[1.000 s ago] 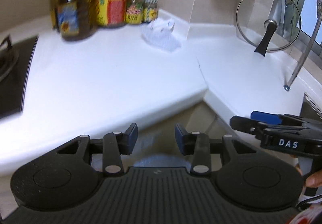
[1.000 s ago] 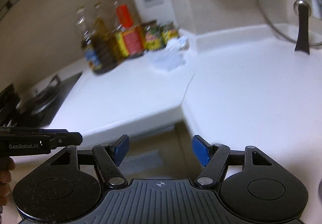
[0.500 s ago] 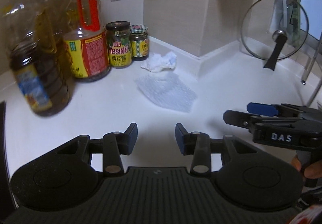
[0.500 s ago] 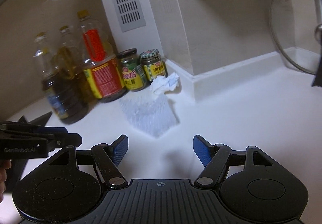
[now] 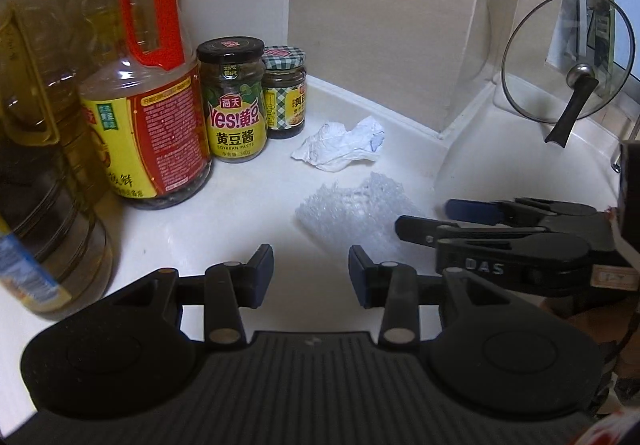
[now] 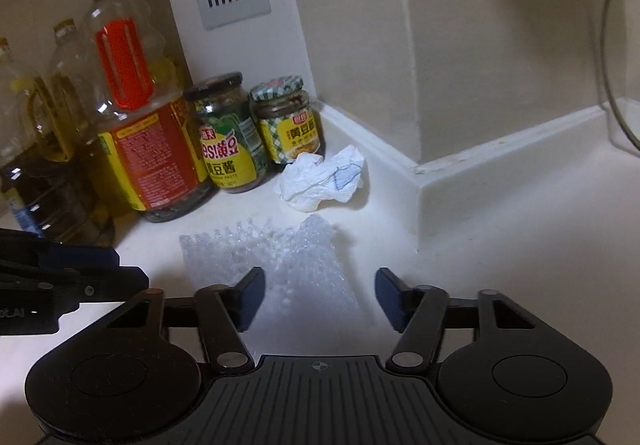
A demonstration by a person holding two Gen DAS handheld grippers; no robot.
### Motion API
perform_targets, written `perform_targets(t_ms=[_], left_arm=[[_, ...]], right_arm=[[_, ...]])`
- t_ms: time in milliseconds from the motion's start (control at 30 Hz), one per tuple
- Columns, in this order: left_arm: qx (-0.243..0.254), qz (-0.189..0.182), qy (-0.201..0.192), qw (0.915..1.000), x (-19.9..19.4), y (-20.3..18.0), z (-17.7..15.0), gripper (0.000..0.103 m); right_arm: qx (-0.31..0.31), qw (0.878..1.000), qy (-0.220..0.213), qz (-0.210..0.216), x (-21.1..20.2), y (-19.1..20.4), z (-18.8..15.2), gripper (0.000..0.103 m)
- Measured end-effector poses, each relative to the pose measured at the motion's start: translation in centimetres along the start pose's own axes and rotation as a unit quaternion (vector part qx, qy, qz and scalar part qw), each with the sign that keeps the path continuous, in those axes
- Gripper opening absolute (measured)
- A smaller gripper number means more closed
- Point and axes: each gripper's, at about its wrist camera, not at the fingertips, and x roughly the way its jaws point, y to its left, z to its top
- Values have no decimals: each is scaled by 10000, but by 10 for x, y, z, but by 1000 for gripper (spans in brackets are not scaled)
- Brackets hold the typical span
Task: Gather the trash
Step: 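Close the left tool on the white tissue while the right tool grasps the bubble wrap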
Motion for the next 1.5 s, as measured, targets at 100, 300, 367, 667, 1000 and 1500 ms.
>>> perform_targets(t_ms=[100, 300, 367, 667, 1000, 1500], left_arm=[[26, -85, -6, 10000, 6, 4, 3, 37], [63, -178, 1, 9998, 15, 8, 6, 37], [74, -218, -13, 9997, 17, 9, 8, 37], [316, -372, -169, 9987, 30, 2, 22, 37], [682, -529, -331, 9957, 66, -20, 49, 40], [1602, -76, -256, 9867, 134, -41, 71, 62]], right_arm=[[-11, 10000, 52, -61, 13, 0, 1, 60], [-144, 9997, 144, -135, 23, 3, -1, 31], [-70, 9999, 117, -95, 22, 2, -2, 14], [448, 9973, -494, -311, -33, -20, -6, 10], [1292, 9766, -851, -1494, -90, -81, -9, 10], [2079, 9491, -1068, -2112, -135, -156, -11, 10]])
